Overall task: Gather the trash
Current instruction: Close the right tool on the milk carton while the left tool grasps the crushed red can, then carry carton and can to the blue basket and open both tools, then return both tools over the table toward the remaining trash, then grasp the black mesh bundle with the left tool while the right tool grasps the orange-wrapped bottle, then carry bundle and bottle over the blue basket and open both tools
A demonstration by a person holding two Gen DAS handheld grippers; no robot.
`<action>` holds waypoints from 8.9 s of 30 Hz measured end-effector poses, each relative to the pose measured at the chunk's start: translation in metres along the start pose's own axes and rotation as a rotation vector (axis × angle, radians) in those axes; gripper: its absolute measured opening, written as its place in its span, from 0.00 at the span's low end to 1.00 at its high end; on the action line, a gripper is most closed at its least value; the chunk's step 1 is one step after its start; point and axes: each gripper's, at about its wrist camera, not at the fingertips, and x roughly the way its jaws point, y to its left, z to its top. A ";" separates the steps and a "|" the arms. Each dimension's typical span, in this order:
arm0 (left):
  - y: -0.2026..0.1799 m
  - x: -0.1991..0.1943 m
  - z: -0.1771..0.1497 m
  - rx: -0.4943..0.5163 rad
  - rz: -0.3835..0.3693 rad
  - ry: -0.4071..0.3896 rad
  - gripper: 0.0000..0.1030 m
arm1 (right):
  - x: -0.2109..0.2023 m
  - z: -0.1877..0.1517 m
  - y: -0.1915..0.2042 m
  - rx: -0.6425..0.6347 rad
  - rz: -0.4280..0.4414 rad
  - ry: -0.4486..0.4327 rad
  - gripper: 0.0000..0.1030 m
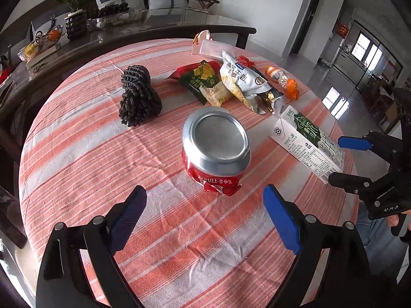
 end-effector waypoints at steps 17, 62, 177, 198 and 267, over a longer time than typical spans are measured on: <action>-0.026 0.025 0.035 0.161 0.118 0.022 0.60 | 0.045 0.054 0.003 -0.053 -0.042 0.186 0.48; -0.411 0.207 0.087 0.346 -0.394 0.150 0.81 | -0.016 -0.171 -0.383 0.807 -0.146 -0.068 0.74; 0.023 0.047 0.026 -0.027 0.122 -0.014 0.84 | 0.053 0.009 -0.053 0.217 -0.130 -0.103 0.96; 0.022 0.058 0.022 0.008 0.166 0.013 0.96 | 0.063 0.075 -0.187 0.591 0.081 -0.107 0.90; -0.092 0.001 0.043 0.073 -0.167 -0.062 0.37 | -0.031 0.001 -0.098 0.274 0.122 -0.119 0.43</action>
